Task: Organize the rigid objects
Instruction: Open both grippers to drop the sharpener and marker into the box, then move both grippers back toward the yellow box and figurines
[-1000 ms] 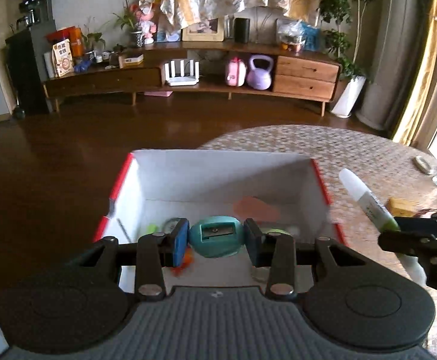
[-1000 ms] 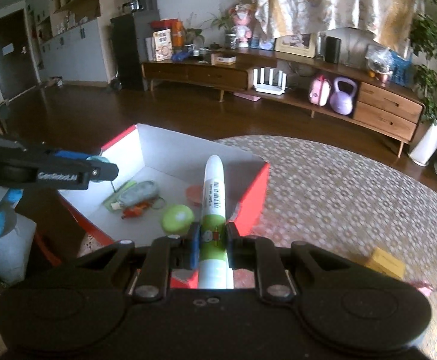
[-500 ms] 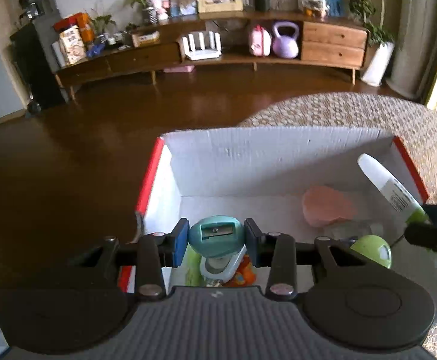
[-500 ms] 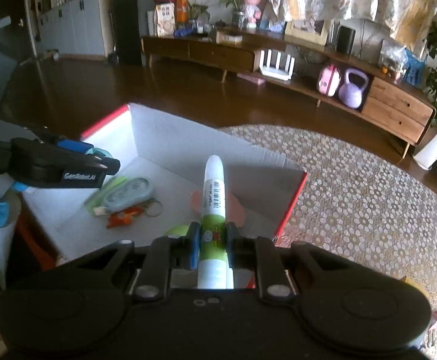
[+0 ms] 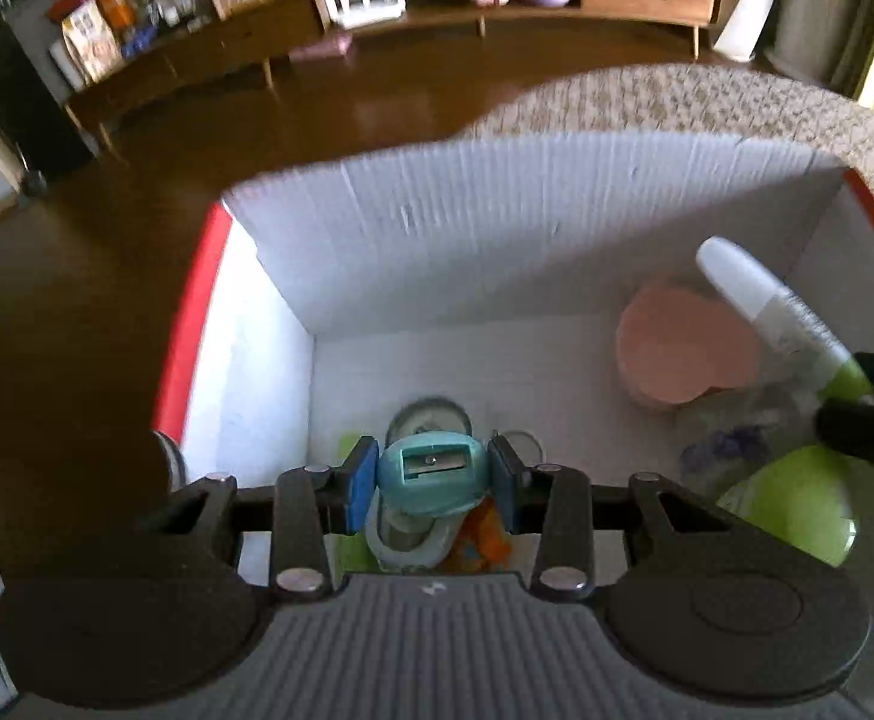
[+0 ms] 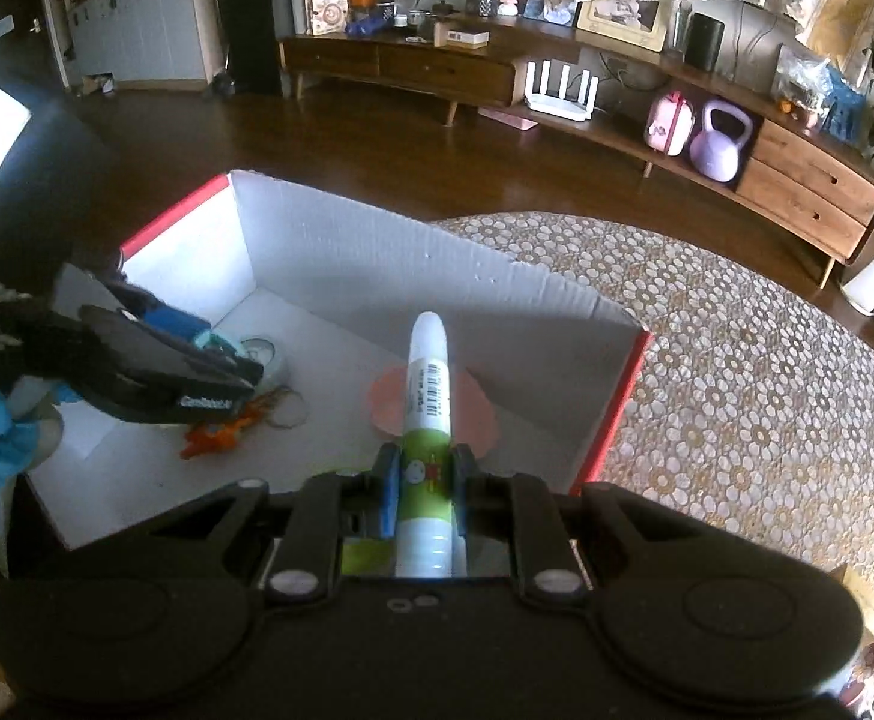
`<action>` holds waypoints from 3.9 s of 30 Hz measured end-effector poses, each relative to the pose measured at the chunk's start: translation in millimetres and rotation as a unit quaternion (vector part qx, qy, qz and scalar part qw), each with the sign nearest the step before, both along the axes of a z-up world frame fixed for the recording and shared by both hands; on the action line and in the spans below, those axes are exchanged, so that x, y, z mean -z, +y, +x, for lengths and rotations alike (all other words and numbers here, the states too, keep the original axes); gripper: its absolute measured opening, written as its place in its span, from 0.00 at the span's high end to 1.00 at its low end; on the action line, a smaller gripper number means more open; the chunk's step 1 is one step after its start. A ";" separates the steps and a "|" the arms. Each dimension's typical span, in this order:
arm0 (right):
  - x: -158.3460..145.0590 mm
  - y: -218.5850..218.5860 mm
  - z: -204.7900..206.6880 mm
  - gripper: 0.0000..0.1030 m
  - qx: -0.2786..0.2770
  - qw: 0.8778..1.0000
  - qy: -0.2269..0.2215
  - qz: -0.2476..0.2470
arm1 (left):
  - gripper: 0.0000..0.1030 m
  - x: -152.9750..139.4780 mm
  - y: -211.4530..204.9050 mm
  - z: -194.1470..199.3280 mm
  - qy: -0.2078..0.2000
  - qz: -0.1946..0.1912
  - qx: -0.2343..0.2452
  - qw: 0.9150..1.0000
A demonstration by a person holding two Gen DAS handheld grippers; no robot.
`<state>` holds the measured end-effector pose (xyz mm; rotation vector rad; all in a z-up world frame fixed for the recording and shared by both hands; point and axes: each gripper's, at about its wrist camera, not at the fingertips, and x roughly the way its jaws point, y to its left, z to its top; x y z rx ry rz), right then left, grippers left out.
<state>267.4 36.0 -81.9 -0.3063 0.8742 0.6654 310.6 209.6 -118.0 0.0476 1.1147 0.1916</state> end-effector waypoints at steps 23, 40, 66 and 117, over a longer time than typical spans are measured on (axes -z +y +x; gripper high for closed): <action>-21.8 -48.9 -4.5 0.84 0.011 0.995 0.030 0.090 | 0.60 -12.2 0.9 -29.6 -0.035 -0.019 -0.023 0.999; -50.9 -97.6 -64.8 0.83 -0.021 0.988 0.005 0.155 | 0.49 -74.2 -42.4 -99.3 -0.142 -0.031 0.001 0.989; -68.6 -239.9 -139.8 0.01 0.068 0.969 -0.073 0.226 | 0.24 -109.2 -174.8 -172.8 -0.232 -0.085 0.100 0.964; 47.7 -367.7 5.6 0.00 0.208 0.968 -0.093 0.109 | 0.01 25.7 -322.1 -7.2 -0.178 -0.105 0.155 0.966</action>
